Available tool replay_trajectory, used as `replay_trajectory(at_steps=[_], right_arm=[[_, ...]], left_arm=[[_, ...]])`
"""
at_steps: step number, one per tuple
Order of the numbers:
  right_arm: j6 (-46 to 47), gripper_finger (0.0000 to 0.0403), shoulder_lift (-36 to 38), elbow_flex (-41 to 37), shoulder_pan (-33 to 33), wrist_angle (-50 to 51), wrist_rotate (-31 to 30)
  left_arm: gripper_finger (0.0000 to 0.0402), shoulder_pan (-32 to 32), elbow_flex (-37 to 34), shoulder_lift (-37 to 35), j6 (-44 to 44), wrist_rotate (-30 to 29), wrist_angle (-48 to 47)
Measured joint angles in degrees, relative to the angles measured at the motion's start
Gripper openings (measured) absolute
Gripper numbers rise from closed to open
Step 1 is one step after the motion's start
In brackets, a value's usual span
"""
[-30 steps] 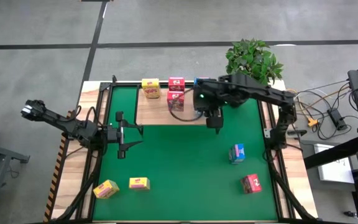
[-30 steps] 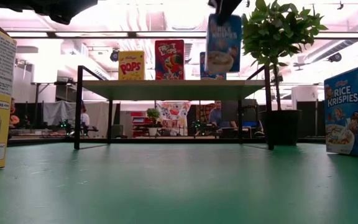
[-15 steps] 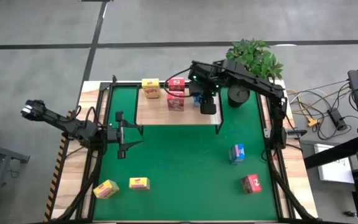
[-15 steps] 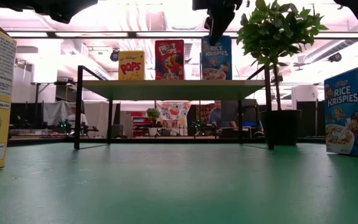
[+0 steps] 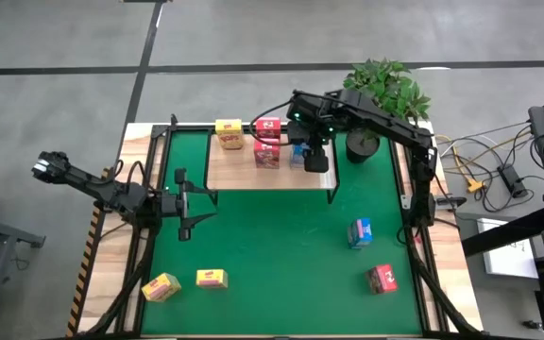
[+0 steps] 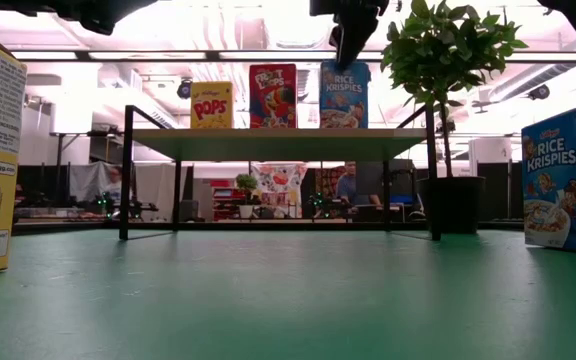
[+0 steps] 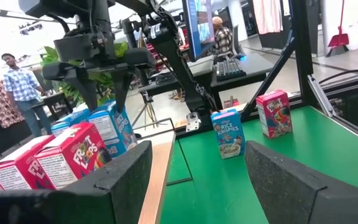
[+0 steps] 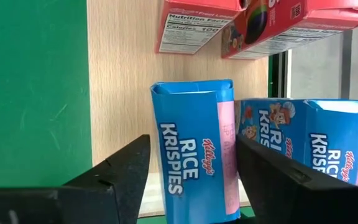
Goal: Stack cereal on shelf
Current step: Put the bottom blue cereal box on the shelf aligned with the other blue cereal box
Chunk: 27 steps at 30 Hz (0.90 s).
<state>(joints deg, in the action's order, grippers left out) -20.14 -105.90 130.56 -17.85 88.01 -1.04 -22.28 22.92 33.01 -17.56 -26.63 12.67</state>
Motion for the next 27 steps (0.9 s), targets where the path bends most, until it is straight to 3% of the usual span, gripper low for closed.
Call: replay_trajectory(at_steps=[15, 20, 27], right_arm=[[4.0, 0.0218, 1.1, 4.4, 0.7, -3.5, -0.4], [6.7, 0.0185, 1.2, 4.4, 3.1, -5.7, -0.4], [9.5, 0.0101, 1.0, 4.4, 7.4, -8.9, -2.6]], left_arm=[[0.0240, 0.0, 0.0, 0.0, -0.8, 0.0, 0.9], [0.0240, 0.0, 0.0, 0.0, -0.3, 0.0, 1.3], [0.0240, 0.0, 0.0, 0.0, 0.9, 0.0, 1.4]])
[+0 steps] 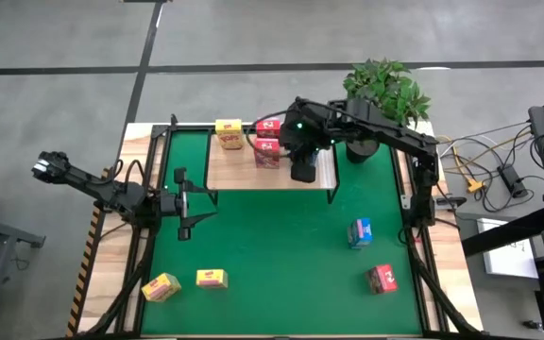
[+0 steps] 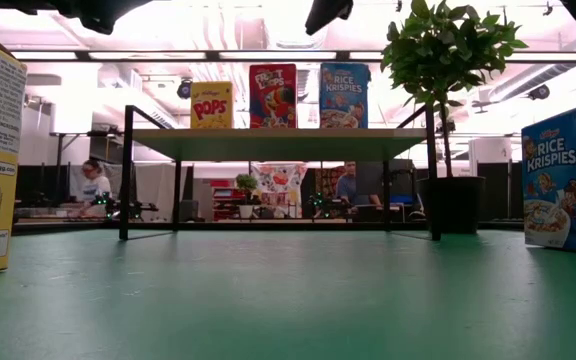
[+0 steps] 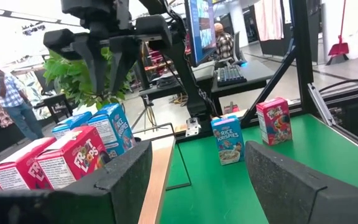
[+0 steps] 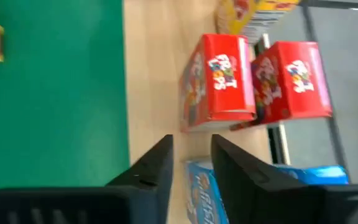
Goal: Stack cereal on shelf
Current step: Put the bottom blue cereal box on the shelf aligned with the other blue cereal box
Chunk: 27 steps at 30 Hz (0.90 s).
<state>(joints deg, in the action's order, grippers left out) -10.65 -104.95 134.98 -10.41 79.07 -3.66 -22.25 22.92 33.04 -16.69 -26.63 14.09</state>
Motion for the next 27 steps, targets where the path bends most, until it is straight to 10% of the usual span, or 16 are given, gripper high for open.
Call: replay_trajectory(at_steps=[7, 27], right_arm=[[2.2, 0.0014, -0.1, -0.2, 1.9, 2.2, -7.1], [0.1, 0.0012, -0.2, -7.5, 0.1, -3.9, -12.2]], left_arm=[[0.0240, 0.0, 0.0, 0.0, -0.9, 0.0, 0.3], [0.0240, -0.1, 0.0, 0.0, -3.0, 0.0, 2.4]])
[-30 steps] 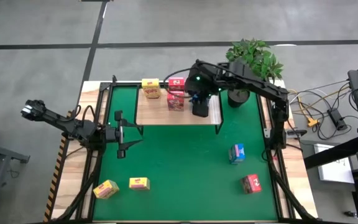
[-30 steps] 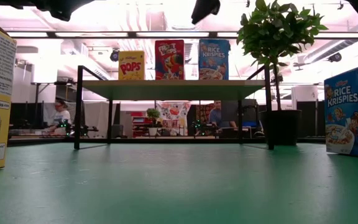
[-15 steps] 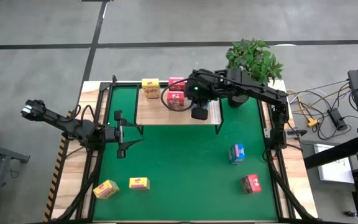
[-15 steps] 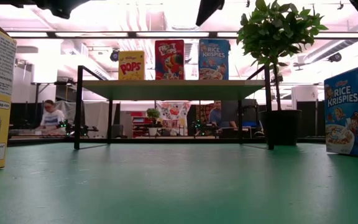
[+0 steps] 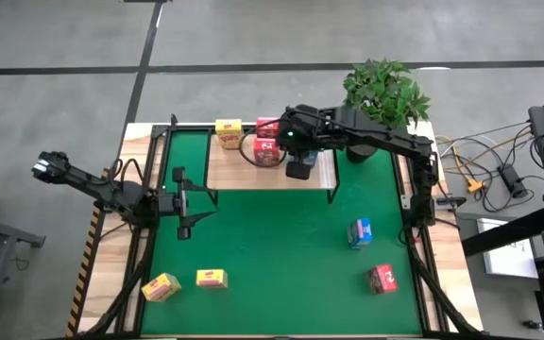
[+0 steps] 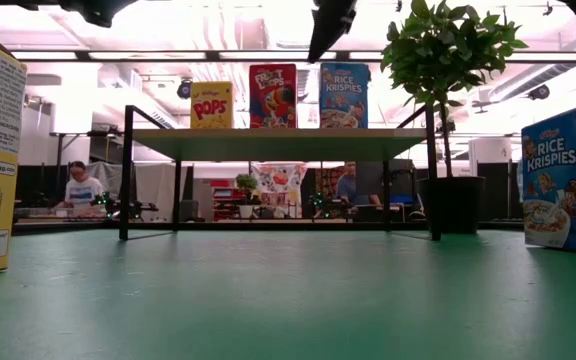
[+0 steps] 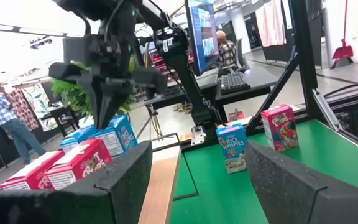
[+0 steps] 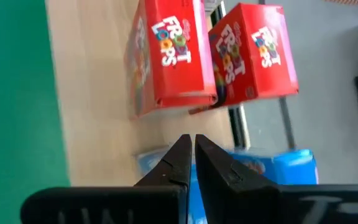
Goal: Stack cereal on shelf
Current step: Put the bottom blue cereal box on the shelf aligned with the other blue cereal box
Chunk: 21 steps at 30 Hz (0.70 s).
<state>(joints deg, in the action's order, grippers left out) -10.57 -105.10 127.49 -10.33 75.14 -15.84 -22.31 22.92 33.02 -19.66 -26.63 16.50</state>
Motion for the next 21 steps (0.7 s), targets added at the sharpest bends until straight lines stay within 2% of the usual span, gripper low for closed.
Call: replay_trajectory(at_steps=[7, 21], right_arm=[[-2.0, 0.0012, 0.0, -1.4, -0.5, -0.9, -2.2], [-1.0, 0.0012, 0.0, -1.6, -2.2, 0.9, -2.3]], left_arm=[[0.0240, 0.0, 0.0, 0.0, 0.0, 0.0, 0.2], [0.0240, 0.1, 0.0, 0.0, -0.4, 0.0, 0.4]])
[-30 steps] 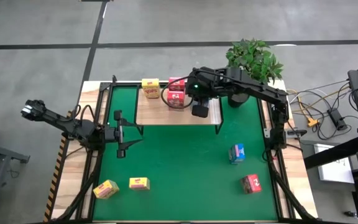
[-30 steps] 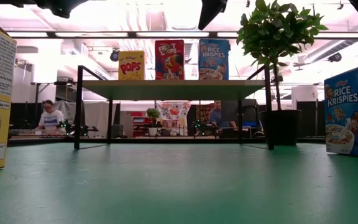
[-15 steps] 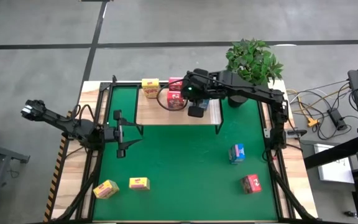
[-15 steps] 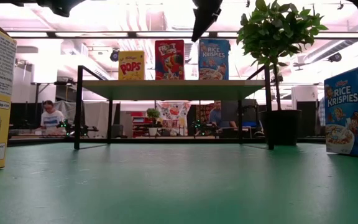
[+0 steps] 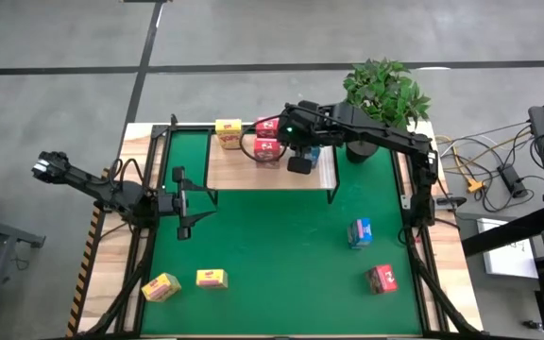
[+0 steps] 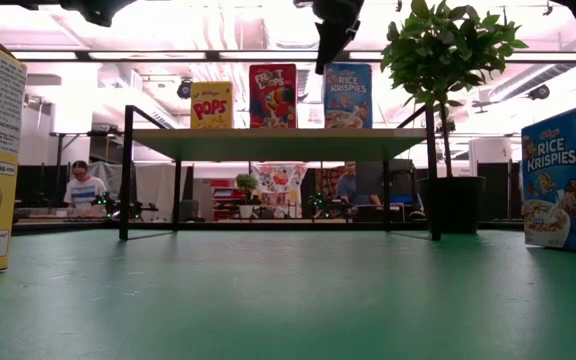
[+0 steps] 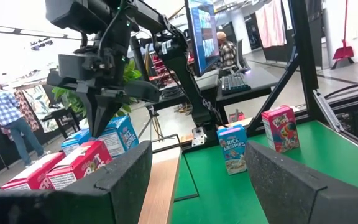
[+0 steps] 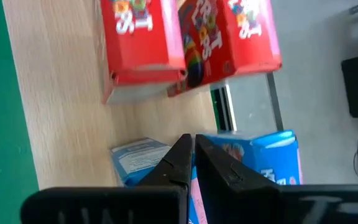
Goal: Stack cereal on shelf
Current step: Put the bottom blue cereal box on the shelf aligned with the other blue cereal box
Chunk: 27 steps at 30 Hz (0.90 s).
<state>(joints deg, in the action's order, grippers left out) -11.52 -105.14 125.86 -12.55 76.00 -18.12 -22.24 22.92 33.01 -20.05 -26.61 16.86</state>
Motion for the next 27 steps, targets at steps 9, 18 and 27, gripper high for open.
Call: replay_trajectory(at_steps=[9, 18, 27], right_arm=[[0.0, 0.0012, 0.0, -0.3, -0.1, 1.4, -1.8], [-0.3, 0.0012, 0.3, -0.3, -0.2, 1.6, -2.9], [4.0, 0.0012, 2.0, 3.6, 2.6, 5.2, -2.4]], left_arm=[[0.0240, 0.0, 0.0, 0.0, 0.0, 0.0, 0.2], [0.0240, 0.0, 0.0, 0.0, 0.0, 0.0, 0.3], [0.0240, 0.0, 0.0, 0.0, 0.0, 0.0, 0.3]])
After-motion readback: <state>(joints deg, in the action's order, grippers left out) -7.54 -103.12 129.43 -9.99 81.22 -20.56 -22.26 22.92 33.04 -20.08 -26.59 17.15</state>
